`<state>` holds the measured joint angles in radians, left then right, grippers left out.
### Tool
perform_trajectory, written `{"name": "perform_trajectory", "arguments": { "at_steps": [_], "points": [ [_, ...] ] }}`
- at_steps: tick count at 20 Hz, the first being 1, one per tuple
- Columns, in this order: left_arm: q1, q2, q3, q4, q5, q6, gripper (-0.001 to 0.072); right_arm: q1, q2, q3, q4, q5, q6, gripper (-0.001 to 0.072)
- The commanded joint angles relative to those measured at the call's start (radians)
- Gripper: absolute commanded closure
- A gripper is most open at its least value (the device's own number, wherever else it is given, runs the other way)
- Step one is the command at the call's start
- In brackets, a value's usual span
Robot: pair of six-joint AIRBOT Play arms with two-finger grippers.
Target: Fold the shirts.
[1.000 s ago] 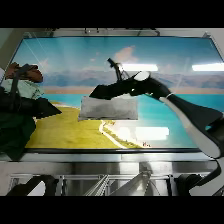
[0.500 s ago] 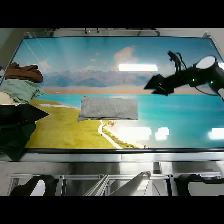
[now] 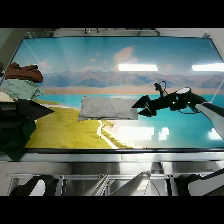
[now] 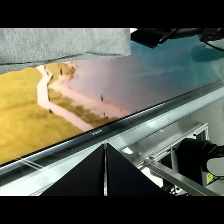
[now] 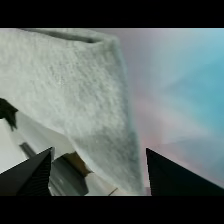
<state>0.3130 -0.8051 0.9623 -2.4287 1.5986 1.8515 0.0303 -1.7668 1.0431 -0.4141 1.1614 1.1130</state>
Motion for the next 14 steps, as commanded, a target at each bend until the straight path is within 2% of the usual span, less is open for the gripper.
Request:
{"name": "perform_trajectory", "arguments": {
  "at_steps": [1,2,4,5,6,7,8,9,12,14],
  "points": [
    [0.001,-0.006,0.0,-0.017,0.014,0.0,0.0689,0.087,-0.061,-0.008,0.159,-0.056,-0.045,0.0064],
    [0.001,-0.006,0.0,-0.017,0.022,0.0,0.0689,0.106,-0.067,-0.008,0.184,-0.068,-0.049,0.0094],
    [0.001,-0.006,0.0,-0.017,0.034,0.008,0.0689,0.127,-0.073,-0.008,0.256,-0.081,-0.087,0.0094],
    [0.001,-0.006,0.0,-0.016,0.035,0.008,0.0689,0.134,-0.073,-0.008,0.286,-0.089,-0.097,0.0121],
    [0.001,-0.006,0.0,-0.016,0.035,0.01,0.0689,0.134,-0.073,-0.003,0.3,-0.089,-0.097,0.0272],
    [0.001,-0.006,0.0,-0.016,0.034,0.011,0.0689,0.134,-0.073,0.003,0.312,-0.088,-0.105,0.0497],
    [0.001,-0.006,-0.001,-0.016,0.035,0.011,0.0689,0.133,-0.072,0.01,0.336,-0.079,-0.13,0.0644],
    [0.001,-0.006,0.0,-0.016,0.035,0.012,0.0689,0.13,-0.069,0.018,0.358,-0.064,-0.145,0.0695],
    [0.001,-0.006,0.0,-0.016,0.036,0.018,0.0689,0.061,-0.006,0.029,0.354,-0.067,-0.145,0.0696],
    [0.001,-0.006,-0.001,-0.016,0.036,0.018,0.0689,-0.072,0.078,0.029,0.302,-0.076,-0.129,0.0697]
  ]
}}
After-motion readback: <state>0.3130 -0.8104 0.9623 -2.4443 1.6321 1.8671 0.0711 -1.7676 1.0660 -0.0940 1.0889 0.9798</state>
